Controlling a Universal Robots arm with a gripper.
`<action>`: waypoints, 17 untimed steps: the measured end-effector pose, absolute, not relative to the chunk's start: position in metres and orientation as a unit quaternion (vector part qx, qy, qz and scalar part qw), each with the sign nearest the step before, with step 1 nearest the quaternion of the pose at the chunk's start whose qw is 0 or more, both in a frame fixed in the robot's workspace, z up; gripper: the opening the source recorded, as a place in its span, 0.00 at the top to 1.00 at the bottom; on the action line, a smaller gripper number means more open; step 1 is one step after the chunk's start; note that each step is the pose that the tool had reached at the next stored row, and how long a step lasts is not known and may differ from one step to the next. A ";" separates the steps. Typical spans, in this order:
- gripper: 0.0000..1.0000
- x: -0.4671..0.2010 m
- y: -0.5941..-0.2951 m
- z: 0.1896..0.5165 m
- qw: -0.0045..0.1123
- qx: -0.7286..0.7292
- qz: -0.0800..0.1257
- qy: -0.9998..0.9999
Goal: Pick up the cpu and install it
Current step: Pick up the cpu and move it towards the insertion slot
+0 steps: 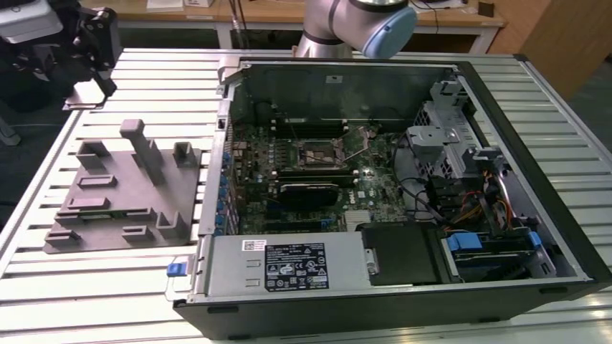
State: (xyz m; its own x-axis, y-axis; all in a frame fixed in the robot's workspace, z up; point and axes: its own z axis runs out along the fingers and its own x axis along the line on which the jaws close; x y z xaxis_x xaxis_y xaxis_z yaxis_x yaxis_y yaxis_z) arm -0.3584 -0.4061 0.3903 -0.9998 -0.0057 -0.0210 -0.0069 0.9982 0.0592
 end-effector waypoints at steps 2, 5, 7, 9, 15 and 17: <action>0.47 -0.355 -0.406 0.390 0.010 -0.003 0.030 1.000; 0.47 -0.351 -0.406 0.390 0.010 -0.003 0.030 1.000; 0.47 -0.348 -0.406 0.390 0.010 -0.003 0.030 1.000; 0.47 -0.347 -0.406 0.390 0.010 -0.003 0.030 1.000; 0.47 -0.342 -0.406 0.390 0.010 -0.003 0.030 1.000; 0.47 -0.339 -0.406 0.390 0.010 -0.003 0.030 1.000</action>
